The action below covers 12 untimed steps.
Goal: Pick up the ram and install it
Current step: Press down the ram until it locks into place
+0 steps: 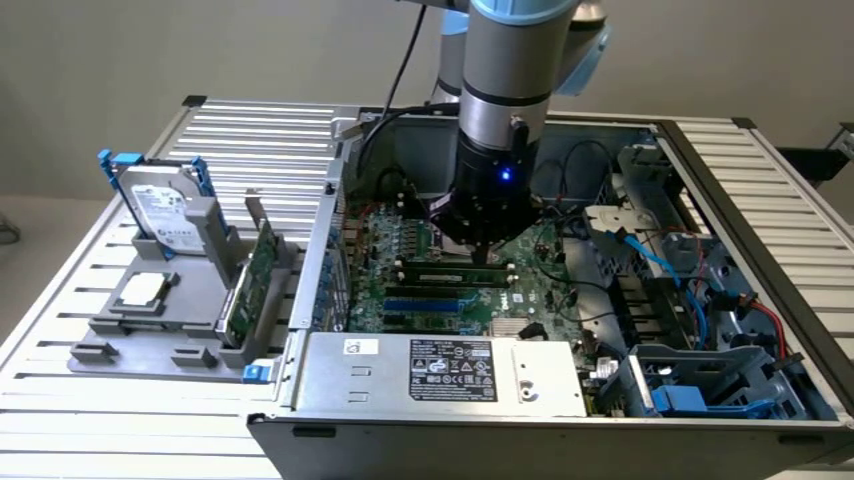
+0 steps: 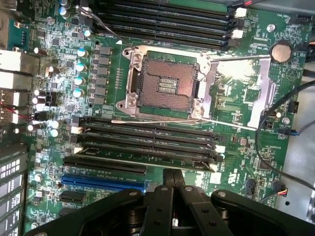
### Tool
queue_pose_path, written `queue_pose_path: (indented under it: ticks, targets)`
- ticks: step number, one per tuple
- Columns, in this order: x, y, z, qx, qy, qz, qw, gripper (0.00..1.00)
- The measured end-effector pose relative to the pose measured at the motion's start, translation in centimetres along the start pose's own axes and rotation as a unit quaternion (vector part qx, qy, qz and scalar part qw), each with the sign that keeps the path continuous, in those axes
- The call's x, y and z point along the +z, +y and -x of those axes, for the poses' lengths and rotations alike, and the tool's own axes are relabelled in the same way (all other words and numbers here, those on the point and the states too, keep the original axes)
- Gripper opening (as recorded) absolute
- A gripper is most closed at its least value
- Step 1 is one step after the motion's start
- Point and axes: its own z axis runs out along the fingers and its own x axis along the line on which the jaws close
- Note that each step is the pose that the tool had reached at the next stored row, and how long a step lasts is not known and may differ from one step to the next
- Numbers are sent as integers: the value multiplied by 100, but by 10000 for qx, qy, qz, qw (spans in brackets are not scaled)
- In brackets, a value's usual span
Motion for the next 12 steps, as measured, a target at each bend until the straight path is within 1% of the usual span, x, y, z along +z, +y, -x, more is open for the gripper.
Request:
queue_pose_path:
  ticks: [5, 8, 12]
  targets:
    - [-5, 4, -49, 139, 2, 4, 9999, 11]
    - [-8, 1, -92, 163, 1, 12, 9999, 11]
    - [-11, -25, -178, 168, 0, 27, 9999, 11]
